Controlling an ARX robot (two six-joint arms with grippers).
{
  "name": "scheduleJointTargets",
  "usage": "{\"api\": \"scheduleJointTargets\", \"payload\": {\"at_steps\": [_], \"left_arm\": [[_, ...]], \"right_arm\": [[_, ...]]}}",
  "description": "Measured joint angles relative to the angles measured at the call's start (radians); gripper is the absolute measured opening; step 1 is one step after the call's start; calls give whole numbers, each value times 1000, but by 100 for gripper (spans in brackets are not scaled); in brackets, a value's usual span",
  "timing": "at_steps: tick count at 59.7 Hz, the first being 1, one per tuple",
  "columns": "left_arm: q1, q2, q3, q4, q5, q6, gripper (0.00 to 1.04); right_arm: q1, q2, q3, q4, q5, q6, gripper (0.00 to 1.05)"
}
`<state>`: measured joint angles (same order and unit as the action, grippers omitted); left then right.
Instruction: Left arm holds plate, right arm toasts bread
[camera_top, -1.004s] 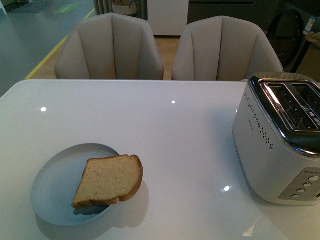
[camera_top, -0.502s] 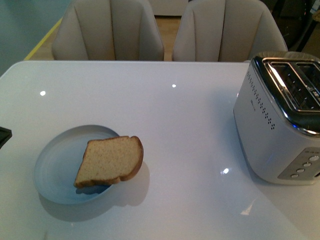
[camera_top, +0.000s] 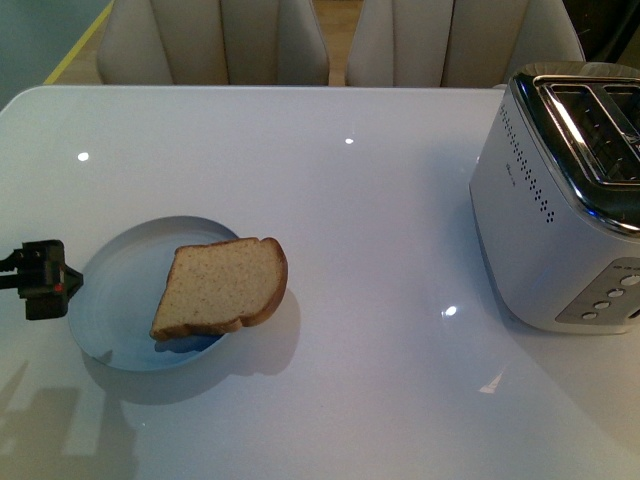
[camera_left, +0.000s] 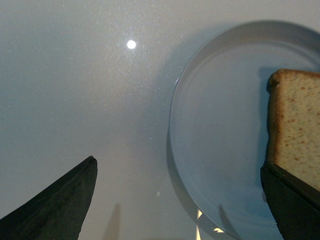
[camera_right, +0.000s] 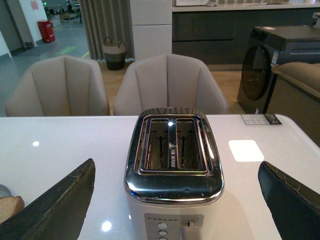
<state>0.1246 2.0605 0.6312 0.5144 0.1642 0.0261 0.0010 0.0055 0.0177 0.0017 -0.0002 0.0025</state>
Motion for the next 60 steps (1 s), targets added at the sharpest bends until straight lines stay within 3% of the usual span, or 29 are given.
{"api": "scheduleJointTargets", "payload": {"at_steps": [60], "left_arm": [[-56, 262, 240, -158, 42, -91, 97]], "right_arm": [[0, 0, 0, 0, 0, 0, 96]]}}
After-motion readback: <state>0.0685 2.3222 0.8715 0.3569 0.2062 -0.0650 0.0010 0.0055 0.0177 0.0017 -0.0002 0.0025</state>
